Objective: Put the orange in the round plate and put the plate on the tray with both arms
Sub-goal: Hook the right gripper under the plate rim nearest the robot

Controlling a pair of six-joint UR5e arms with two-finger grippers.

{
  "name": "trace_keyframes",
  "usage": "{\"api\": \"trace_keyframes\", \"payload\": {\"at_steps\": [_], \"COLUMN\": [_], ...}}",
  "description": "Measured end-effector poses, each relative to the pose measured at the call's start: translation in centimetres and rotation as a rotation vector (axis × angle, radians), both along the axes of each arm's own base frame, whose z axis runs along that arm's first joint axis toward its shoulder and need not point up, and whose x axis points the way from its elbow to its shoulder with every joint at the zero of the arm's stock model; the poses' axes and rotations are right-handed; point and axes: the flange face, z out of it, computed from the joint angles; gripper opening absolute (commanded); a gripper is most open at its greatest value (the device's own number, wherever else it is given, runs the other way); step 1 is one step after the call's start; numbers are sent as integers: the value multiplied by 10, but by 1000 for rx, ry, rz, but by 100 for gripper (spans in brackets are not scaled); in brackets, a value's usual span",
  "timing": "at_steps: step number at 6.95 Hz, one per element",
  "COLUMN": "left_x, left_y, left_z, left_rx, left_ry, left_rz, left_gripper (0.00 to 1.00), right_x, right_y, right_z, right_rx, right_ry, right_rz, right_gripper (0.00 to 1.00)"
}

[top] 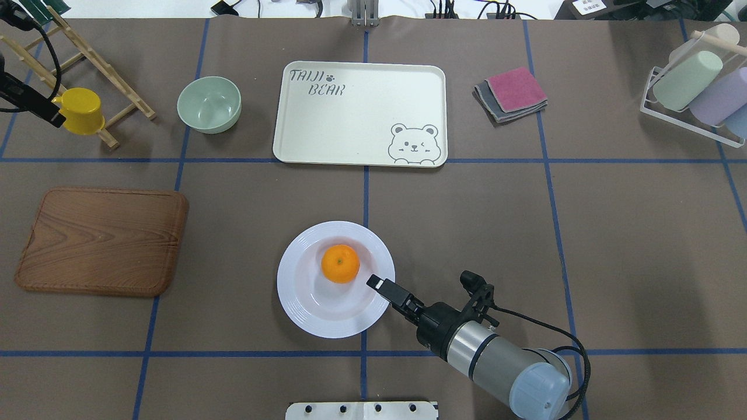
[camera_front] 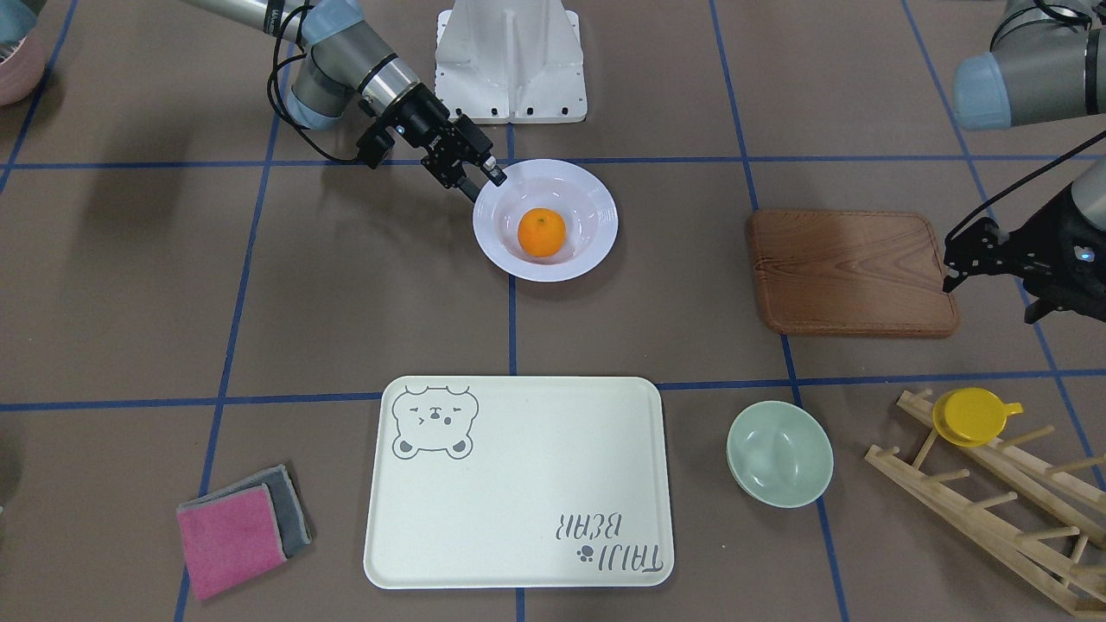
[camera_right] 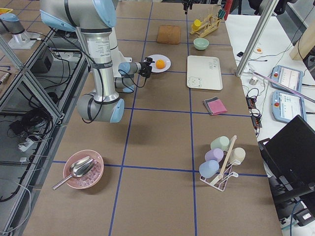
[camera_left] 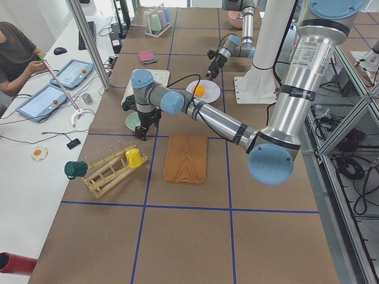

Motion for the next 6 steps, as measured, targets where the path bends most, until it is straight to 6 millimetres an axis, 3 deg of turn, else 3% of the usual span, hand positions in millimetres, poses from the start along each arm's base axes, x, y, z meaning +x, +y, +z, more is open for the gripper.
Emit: {"api": "trace_keyframes", "payload": {"at_steps": [2, 3, 5, 6], "left_x": [-4, -5, -8, -10], "left_y": [-1, -1, -1, -2], "left_z": [0, 0, -1, -2], "left_rx": [0, 1, 3, 4], "left_ry": [1, 1, 2, 2], "left_rz": [-5, -7, -12, -14], "left_gripper": [99, 99, 99, 99], "right_x": [-6, -9, -12, -14], "right_y": [-1, 0, 0, 1], "right_z": [8, 10, 9, 7], "right_rx": [-50, -62, -68, -71], "right_ry": [-12, -15, -19, -23], "right_rz": [42, 50, 57, 64], "right_gripper": [74, 65, 57, 41]}}
